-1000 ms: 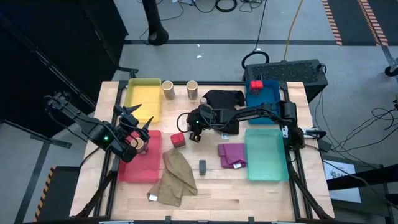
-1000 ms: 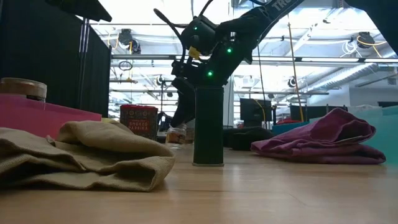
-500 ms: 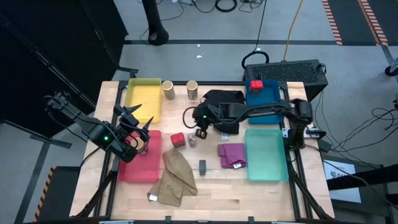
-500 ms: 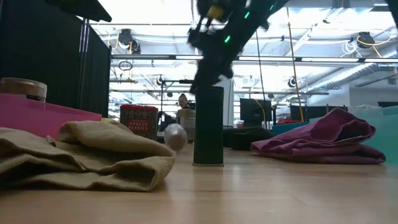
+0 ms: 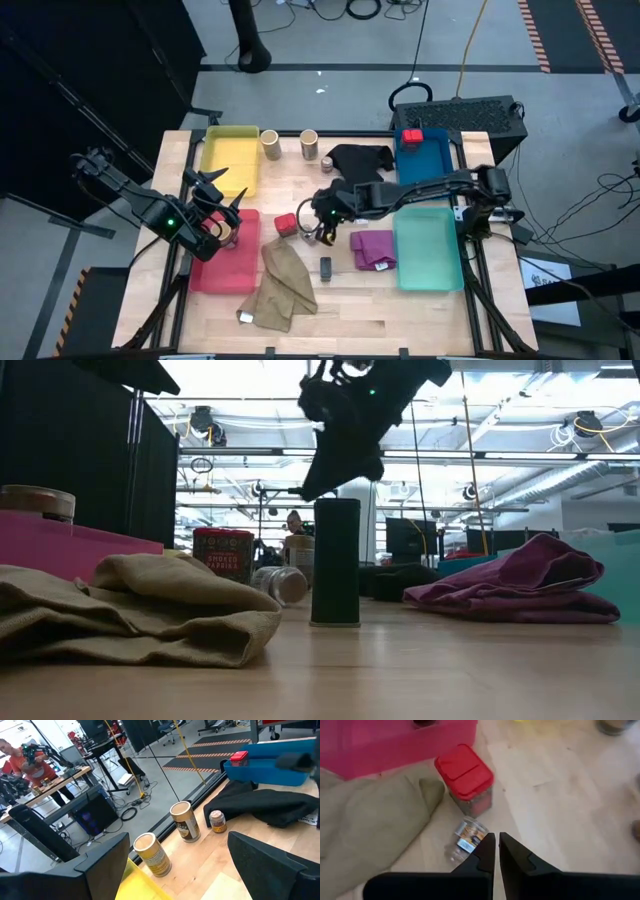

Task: Sort spices by type
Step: Put the bottom brown seasoning bottle into the green bin

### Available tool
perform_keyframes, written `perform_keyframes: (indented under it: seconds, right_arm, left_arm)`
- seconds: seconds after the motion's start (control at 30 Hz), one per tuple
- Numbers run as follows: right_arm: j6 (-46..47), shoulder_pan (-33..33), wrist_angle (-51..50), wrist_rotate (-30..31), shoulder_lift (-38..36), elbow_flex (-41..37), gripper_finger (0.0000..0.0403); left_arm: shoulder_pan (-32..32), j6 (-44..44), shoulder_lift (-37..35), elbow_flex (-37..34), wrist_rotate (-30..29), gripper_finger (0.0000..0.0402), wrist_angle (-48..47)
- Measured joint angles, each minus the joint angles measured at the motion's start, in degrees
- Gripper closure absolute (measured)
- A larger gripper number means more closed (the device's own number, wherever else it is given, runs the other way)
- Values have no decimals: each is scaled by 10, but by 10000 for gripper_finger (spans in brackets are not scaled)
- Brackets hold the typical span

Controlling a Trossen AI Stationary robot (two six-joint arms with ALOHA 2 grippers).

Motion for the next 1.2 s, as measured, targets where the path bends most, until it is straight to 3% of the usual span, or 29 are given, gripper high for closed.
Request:
perform_keyframes:
  seconds: [0.23,0.53,0.67,1.2]
  right_arm:
    - [82,25,29,9,43,0,368]
    - [131,25,53,-17,68,29,231]
    - [127,25,-18,-4,104,82,186]
    - [140,9,-318,11,261,318,167]
  left_arm:
    - [0,0,0,0,4,59,0]
    - [0,3,0,0,4,59,0]
    - [0,5,0,0,4,59,-1]
    - [0,5,0,0,5,59,-1]
